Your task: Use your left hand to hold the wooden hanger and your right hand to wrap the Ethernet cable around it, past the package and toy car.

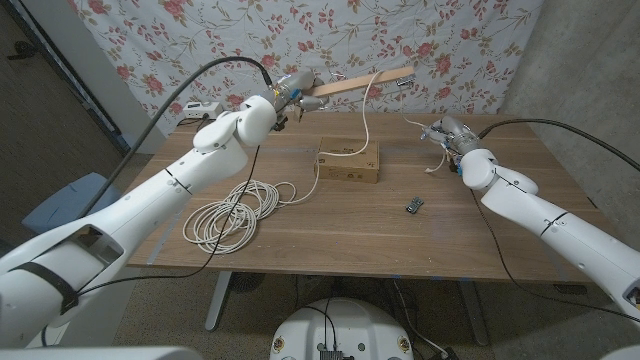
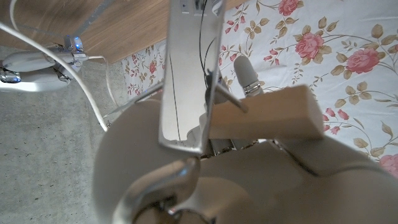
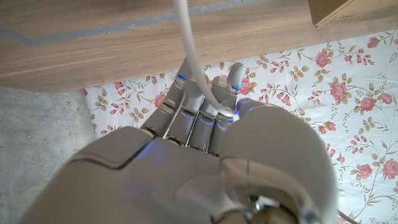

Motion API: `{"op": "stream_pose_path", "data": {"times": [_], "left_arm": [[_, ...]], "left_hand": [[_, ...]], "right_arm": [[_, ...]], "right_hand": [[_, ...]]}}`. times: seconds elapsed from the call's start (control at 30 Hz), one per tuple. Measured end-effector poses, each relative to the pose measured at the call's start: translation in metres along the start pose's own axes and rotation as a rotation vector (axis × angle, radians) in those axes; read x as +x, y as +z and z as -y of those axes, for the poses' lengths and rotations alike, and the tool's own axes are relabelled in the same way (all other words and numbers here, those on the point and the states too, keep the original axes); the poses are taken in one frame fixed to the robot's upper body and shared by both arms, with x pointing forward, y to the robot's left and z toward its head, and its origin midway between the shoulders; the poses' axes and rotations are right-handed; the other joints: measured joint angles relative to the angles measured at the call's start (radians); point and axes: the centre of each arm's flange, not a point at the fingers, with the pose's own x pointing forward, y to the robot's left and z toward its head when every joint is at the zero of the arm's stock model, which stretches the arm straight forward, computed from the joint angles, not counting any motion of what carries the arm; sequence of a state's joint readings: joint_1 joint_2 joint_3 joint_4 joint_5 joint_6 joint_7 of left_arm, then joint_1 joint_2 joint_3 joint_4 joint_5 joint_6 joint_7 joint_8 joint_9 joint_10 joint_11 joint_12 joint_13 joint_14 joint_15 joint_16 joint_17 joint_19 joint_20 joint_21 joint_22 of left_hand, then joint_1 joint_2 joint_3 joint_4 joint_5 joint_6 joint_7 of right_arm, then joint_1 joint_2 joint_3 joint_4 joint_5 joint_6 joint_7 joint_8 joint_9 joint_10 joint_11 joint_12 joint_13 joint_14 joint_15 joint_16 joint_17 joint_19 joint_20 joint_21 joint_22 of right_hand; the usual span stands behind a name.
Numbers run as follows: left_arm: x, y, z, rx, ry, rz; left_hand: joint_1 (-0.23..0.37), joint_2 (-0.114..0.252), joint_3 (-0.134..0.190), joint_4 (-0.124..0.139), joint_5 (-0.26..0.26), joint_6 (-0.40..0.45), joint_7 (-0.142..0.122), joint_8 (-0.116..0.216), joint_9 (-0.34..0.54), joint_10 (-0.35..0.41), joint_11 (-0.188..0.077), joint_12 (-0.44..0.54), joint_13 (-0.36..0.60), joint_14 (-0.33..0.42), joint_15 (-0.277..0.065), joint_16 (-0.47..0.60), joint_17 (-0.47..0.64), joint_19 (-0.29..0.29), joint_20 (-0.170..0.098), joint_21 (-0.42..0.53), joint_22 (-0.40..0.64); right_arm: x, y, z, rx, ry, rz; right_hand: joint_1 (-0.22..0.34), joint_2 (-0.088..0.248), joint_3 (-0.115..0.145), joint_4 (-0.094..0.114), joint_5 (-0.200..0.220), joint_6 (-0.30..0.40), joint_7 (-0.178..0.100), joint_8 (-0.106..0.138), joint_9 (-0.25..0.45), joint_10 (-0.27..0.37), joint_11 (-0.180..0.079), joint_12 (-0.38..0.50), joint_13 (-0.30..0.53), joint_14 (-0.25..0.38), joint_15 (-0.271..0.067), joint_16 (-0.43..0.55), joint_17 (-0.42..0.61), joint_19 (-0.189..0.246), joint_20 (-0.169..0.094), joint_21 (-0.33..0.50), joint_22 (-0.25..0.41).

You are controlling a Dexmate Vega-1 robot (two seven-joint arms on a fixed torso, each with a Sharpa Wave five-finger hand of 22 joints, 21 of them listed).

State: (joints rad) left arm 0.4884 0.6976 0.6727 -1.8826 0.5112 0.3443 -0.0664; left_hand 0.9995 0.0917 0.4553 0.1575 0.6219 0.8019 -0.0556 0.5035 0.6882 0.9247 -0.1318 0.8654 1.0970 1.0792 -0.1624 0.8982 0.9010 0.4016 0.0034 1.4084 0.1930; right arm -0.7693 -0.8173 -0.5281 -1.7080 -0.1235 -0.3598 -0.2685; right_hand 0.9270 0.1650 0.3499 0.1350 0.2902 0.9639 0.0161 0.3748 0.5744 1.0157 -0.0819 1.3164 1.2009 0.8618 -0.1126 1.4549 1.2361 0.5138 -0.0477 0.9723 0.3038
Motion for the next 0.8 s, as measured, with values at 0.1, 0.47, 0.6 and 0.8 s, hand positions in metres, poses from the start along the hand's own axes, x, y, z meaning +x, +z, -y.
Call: {"op": "stream_pose_path", "data": {"times": [0.1, 0.47, 0.6, 0.8], "left_arm": [[0.002, 0.0, 0.001, 0.005, 0.008, -0.006], [0.01, 0.003, 0.006, 0.023, 0.018, -0.013], [0.012, 0.003, 0.007, 0.028, 0.017, -0.015], [0.014, 0.004, 0.009, 0.035, 0.019, -0.016]], "left_hand": [[0.001, 0.001, -0.008, 0.0, 0.0, 0.0, 0.0, 0.0, 0.0, 0.0, 0.0, 0.0, 0.0, 0.0, 0.0, 0.0, 0.0, 0.0, 0.0, 0.0, 0.0], [0.001, 0.001, -0.008, 0.0, 0.0, 0.0, 0.0, 0.0, 0.0, 0.0, 0.0, 0.0, 0.003, 0.0, 0.0, 0.0, 0.0, 0.0, 0.0, 0.0, 0.0], [0.001, 0.001, -0.008, 0.0, 0.0, 0.0, 0.0, -0.001, 0.0, 0.0, 0.0, 0.0, 0.0, 0.0, 0.0, 0.0, 0.0, 0.0, 0.0, 0.0, 0.0], [0.001, 0.001, -0.008, 0.0, 0.0, 0.0, 0.0, -0.003, 0.0, 0.0, 0.0, 0.0, 0.002, 0.0, 0.0, -0.004, 0.0, 0.0, 0.0, 0.0, 0.0]], "right_arm": [[-0.006, 0.001, -0.005, 0.007, 0.013, 0.009], [-0.029, 0.006, -0.017, 0.035, 0.038, 0.035], [-0.036, 0.005, -0.021, 0.042, 0.046, 0.035], [-0.048, 0.002, -0.028, 0.047, 0.058, 0.021]], "right_hand": [[0.0, 0.0, 0.0, 0.0, 0.0, 0.0, 0.0, 0.0, 0.0, 0.0, 0.0, 0.0, -0.008, -0.003, 0.003, 0.008, 0.0, 0.0, 0.0, 0.002, -0.002], [0.017, -0.001, -0.006, -0.001, 0.0, 0.0, 0.0, 0.0, 0.0, -0.001, 0.001, -0.004, -0.01, -0.006, 0.006, 0.013, 0.0, -0.004, -0.004, 0.016, -0.015], [0.017, -0.001, -0.007, -0.001, 0.0, 0.0, 0.0, 0.006, 0.003, -0.001, 0.001, -0.004, -0.011, -0.007, 0.007, 0.017, 0.0, -0.008, 0.001, 0.023, -0.016], [0.017, -0.002, -0.007, -0.001, 0.0, 0.0, 0.0, 0.006, 0.003, -0.001, 0.001, -0.004, -0.008, -0.007, 0.007, 0.021, 0.0, -0.008, 0.001, 0.027, -0.022]]}}
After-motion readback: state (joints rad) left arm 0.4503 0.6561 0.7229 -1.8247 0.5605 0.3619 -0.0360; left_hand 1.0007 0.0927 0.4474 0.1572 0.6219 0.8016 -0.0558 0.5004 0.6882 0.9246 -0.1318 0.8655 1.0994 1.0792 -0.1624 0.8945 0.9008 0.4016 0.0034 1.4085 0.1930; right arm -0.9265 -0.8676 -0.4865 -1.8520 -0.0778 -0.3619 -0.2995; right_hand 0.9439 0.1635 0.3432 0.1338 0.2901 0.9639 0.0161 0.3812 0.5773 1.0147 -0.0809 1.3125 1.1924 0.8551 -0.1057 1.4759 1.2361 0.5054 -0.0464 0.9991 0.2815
